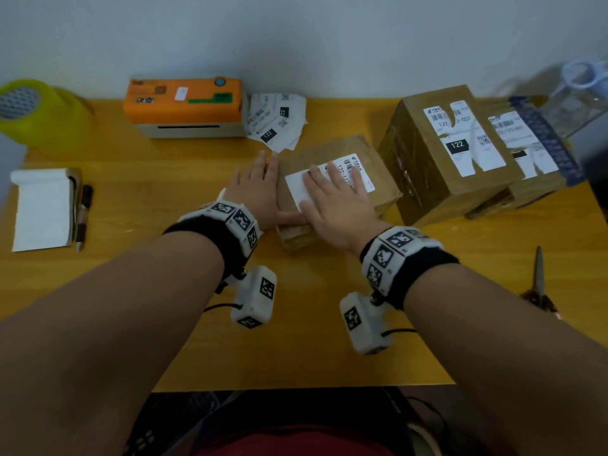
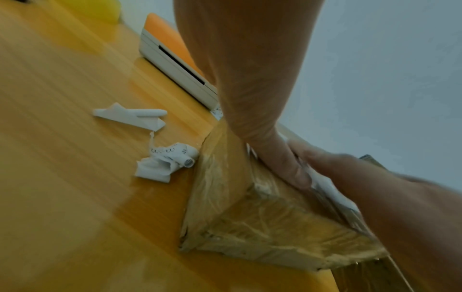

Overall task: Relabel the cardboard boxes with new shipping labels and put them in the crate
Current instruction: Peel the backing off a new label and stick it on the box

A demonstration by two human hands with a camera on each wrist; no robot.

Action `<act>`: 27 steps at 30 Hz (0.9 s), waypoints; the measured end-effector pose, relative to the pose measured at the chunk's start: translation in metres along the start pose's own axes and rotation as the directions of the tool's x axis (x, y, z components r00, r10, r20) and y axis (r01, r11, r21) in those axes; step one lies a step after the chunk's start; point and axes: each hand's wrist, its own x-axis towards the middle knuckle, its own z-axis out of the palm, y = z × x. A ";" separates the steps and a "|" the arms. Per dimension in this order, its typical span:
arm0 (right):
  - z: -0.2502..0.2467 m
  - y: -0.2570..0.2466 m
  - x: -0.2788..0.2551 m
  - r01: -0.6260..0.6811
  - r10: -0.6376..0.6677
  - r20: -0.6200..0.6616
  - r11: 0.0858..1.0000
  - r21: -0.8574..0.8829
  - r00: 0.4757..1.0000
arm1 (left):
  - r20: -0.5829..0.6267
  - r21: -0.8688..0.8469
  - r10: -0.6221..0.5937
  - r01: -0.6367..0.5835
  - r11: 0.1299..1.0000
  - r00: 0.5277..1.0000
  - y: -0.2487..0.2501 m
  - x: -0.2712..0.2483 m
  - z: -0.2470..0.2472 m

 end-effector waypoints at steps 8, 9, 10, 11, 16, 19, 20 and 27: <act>-0.013 0.063 -0.002 -0.175 0.175 0.037 0.985 0.005 0.984 | 0.053 -0.052 -0.016 0.019 0.998 0.998 -0.013 -0.004 -0.012; -0.016 0.061 0.001 -0.178 0.177 0.026 0.982 0.064 0.984 | 0.035 -0.076 -0.047 0.049 0.996 0.998 -0.009 -0.003 -0.013; -0.019 0.058 0.004 -0.207 0.210 -0.005 0.966 0.155 0.978 | 0.015 -0.134 -0.095 0.096 0.986 0.995 -0.003 -0.002 -0.015; -0.021 0.054 0.008 -0.261 0.281 -0.039 0.927 0.269 0.959 | 0.008 -0.226 -0.159 0.156 0.961 0.987 0.004 -0.001 -0.017; -0.017 0.046 0.025 -0.511 0.545 0.056 0.738 0.441 0.837 | 0.056 -0.636 -0.348 0.302 0.710 0.936 0.033 0.004 -0.003; -0.018 0.049 0.033 -0.553 0.611 0.044 0.681 0.480 0.790 | 0.017 -0.738 -0.395 0.278 0.615 0.919 0.030 0.012 0.003; -0.019 0.051 0.036 -0.560 0.624 0.049 0.660 0.501 0.780 | 0.011 -0.750 -0.405 0.275 0.602 0.914 0.027 0.014 0.003; -0.021 0.062 0.043 -0.512 0.620 0.002 0.646 0.566 0.785 | -0.066 -0.767 -0.400 0.210 0.606 0.914 0.013 0.014 0.004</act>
